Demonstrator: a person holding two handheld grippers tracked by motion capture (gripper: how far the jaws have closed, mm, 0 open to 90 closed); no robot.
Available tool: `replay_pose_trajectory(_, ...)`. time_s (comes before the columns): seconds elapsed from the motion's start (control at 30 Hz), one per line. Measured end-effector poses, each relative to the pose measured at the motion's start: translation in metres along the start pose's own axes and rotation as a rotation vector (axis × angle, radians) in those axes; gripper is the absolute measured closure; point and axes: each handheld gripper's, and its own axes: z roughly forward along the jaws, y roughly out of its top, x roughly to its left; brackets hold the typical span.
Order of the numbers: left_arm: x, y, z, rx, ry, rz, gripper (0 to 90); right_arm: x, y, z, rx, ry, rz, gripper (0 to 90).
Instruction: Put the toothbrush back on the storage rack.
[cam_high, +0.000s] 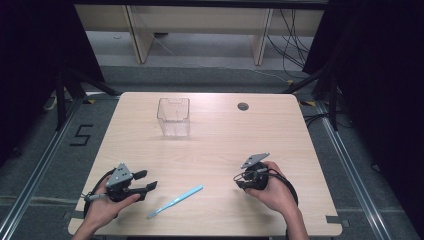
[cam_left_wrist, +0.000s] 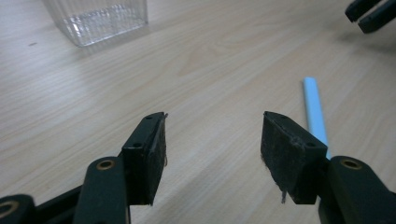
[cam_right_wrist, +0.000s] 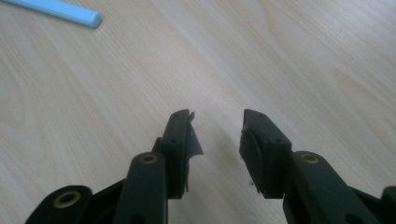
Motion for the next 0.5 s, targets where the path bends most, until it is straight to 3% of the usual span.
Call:
replay_pose_trajectory(0.03,0.000,0.000,0.000,0.000,0.000,0.000,40.2,-0.001,0.000,0.000,-0.001,0.001,-0.008,62.8)
replay_pose_trajectory(0.07,-0.003,0.006,0.001,0.048,-0.011,0.023,40.2,-0.001,0.000,-0.001,0.002,0.005,-0.008,62.6)
replay_pose_trajectory(0.13,-0.006,0.013,0.002,0.080,-0.030,0.050,40.5,0.000,0.000,-0.002,0.003,-0.006,-0.009,62.6)
replay_pose_trajectory(0.2,-0.008,0.018,0.002,0.126,-0.053,0.103,41.9,0.000,-0.001,-0.001,0.010,0.006,0.021,62.5)
replay_pose_trajectory(0.27,-0.011,0.023,0.004,0.166,-0.054,0.133,42.8,-0.001,-0.001,-0.002,0.011,0.012,-0.002,62.5)
replay_pose_trajectory(0.47,-0.019,0.036,0.011,0.309,-0.076,0.137,43.1,0.002,-0.001,-0.005,0.032,0.009,0.024,62.8)
replay_pose_trajectory(0.5,-0.019,0.036,0.011,0.309,-0.076,0.137,43.1,0.002,-0.001,-0.005,0.024,0.005,0.014,62.7)
